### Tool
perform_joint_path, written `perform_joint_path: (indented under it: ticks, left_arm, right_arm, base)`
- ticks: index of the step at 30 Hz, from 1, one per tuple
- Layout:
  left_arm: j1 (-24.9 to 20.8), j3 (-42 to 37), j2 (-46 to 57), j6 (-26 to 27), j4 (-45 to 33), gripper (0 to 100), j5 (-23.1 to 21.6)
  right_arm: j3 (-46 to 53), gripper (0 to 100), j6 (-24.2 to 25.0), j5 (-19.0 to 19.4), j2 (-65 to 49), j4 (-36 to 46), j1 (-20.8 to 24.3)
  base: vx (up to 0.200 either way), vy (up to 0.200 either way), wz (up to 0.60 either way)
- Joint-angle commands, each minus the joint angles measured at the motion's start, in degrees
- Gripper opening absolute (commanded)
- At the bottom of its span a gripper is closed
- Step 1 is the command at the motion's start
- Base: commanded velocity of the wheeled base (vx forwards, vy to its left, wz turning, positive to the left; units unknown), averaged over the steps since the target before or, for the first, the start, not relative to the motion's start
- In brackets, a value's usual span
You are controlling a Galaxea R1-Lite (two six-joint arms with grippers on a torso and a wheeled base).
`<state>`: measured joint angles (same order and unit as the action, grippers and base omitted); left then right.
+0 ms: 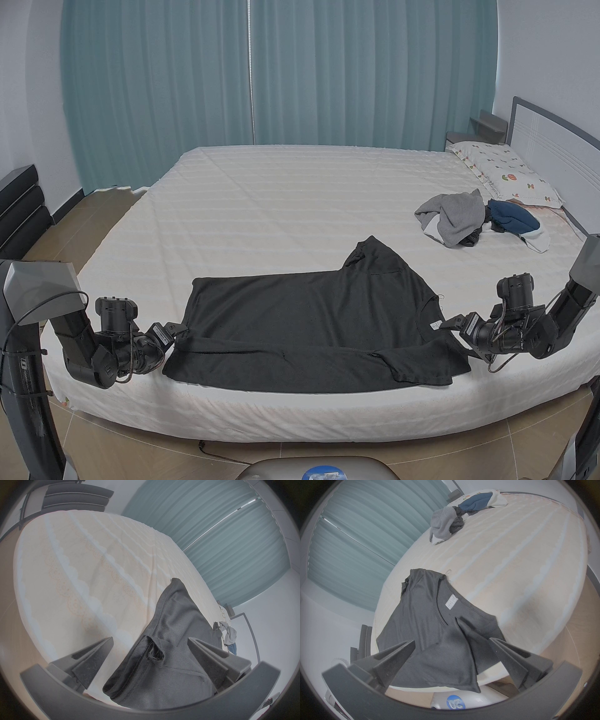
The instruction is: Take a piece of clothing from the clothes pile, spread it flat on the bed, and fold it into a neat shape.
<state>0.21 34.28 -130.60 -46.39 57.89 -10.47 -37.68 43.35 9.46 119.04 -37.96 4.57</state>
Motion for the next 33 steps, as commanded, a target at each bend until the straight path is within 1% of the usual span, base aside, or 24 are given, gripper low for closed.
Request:
perform_joint_path:
  ticks: [1,4,7,15,16,22,29,33]
  left_arm:
    - [0.06,0.09,0.08,-0.02,-0.15,100,-0.08]
    - [0.06,0.17,0.08,-0.11,-0.24,100,-0.08]
    - [0.06,0.17,0.08,-0.11,-0.24,100,-0.08]
    - [0.06,0.17,0.08,-0.11,-0.24,100,-0.08]
    - [0.06,0.17,0.08,-0.11,-0.24,100,-0.08]
    - [0.06,0.17,0.08,-0.11,-0.15,100,-0.08]
    - [0.06,0.17,0.08,-0.11,-0.06,100,-0.08]
    - [0.06,0.17,0.17,-0.28,0.03,100,0.01]
  right_arm:
    - [-2.92,100,0.07,1.61,2.78,0.08,0.35]
    - [-4.51,100,0.07,2.67,5.15,0.08,1.14]
    - [-5.56,100,-0.02,2.84,7.43,-0.01,1.76]
    - [-8.99,100,-0.02,2.93,12.62,-0.18,1.67]
    - [-8.99,0,-0.02,2.93,12.62,-0.18,1.67]
    - [-9.25,0,-0.2,2.67,13.23,-0.27,1.32]
    - [-8.37,0,0.33,2.84,11.04,-0.27,0.35]
    - [-7.41,0,1.65,2.93,9.19,-0.27,0.26]
  base:
    - [0.0,0.0,0.0]
    - [0.0,0.0,0.0]
    - [0.0,0.0,0.0]
    - [0.0,0.0,0.0]
    - [0.0,0.0,0.0]
    - [0.0,0.0,0.0]
    - [0.0,0.0,0.0]
    - [0.0,0.0,0.0]
